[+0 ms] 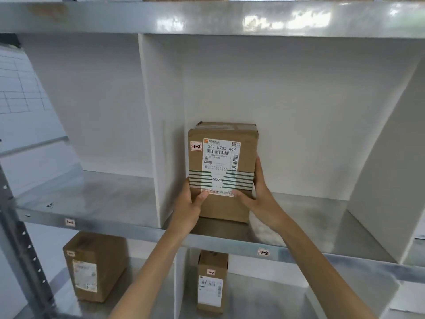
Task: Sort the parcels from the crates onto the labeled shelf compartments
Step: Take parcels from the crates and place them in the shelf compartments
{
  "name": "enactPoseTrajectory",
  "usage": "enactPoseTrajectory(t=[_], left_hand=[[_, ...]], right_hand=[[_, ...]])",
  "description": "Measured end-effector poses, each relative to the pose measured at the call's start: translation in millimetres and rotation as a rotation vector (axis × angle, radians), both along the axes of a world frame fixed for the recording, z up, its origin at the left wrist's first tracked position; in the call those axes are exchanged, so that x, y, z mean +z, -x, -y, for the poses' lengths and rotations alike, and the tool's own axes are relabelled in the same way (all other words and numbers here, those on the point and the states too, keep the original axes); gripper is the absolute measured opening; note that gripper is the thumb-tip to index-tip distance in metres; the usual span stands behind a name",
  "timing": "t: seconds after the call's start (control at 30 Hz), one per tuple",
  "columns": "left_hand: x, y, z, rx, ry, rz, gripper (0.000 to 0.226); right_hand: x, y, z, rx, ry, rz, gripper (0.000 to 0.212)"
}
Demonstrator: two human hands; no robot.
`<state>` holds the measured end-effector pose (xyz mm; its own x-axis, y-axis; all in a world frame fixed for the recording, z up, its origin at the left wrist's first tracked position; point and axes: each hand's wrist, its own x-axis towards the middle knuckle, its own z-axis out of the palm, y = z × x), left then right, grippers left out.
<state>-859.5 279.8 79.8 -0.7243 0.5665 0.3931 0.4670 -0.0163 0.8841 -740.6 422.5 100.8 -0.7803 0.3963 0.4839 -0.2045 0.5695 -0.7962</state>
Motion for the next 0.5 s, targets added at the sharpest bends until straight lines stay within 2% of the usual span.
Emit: enactPoseTrajectory(t=[0.5], left_hand=[[-5.2,3.1,-1.3,-0.037,0.006,-0.001,0.048]], right_hand=[[-10.1,5.2,5.8,-0.067,0.041,0.012,0.097]])
